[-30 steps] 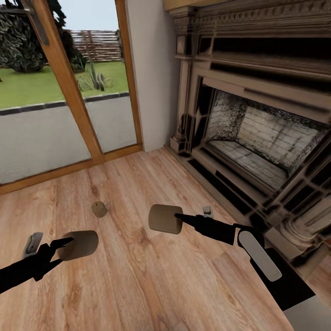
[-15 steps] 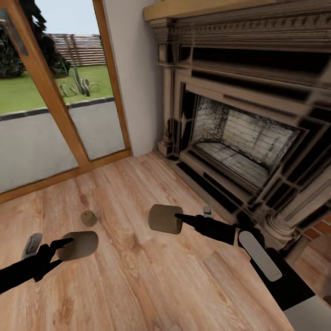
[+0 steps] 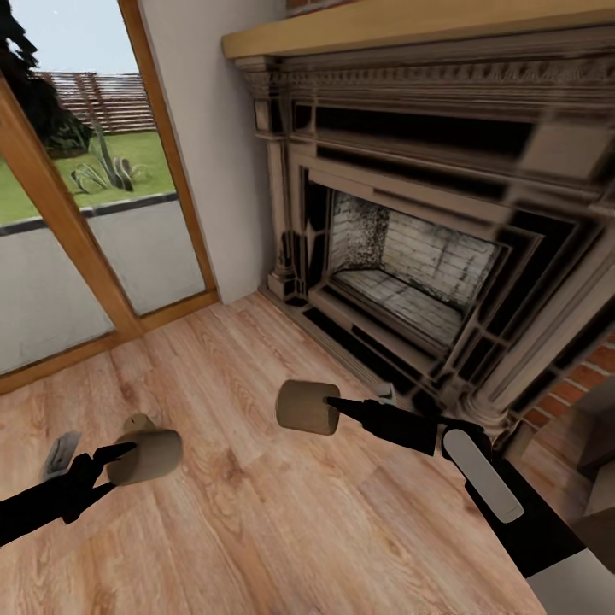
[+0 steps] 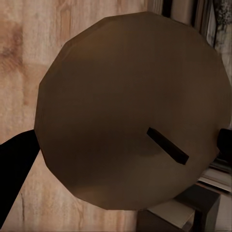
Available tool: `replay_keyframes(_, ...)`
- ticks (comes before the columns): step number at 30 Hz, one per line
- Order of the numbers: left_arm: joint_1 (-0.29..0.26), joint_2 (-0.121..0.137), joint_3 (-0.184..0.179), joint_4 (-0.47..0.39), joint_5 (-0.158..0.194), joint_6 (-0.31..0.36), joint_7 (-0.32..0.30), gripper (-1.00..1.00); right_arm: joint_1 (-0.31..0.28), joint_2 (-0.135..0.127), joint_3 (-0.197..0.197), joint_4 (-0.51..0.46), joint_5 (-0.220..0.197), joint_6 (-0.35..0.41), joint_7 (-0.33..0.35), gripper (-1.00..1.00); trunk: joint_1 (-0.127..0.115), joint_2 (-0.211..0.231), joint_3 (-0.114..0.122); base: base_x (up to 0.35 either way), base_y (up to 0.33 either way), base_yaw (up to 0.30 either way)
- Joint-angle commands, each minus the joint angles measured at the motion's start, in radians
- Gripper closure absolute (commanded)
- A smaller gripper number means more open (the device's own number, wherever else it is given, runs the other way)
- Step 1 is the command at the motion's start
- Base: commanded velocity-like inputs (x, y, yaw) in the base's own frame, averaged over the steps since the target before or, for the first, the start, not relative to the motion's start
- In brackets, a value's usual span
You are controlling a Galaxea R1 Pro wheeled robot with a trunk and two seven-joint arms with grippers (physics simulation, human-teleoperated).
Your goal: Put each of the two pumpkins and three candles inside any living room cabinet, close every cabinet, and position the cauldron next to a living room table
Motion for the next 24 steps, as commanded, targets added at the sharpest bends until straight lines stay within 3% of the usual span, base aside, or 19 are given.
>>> replay_keyframes(1, 0.0, 0.0, 0.001, -0.001, 0.017, 0.002, 0.01, 1.0, -0.001, 0.0, 0.001, 0.0, -0.007, 0.004, 0.002, 1.0, -0.004, 0.007, 0.004, 0.0, 0.0, -0.219)
replay_keyframes(24, 0.0, -0.001, 0.0, 0.007, 0.017, 0.0, 0.011, 1.0, -0.001, -0.001, 0.001, 0.002, -0.008, -0.036, 0.001, 1.0, -0.092, 0.168, 0.104, 0.0, 0.0, -0.219)
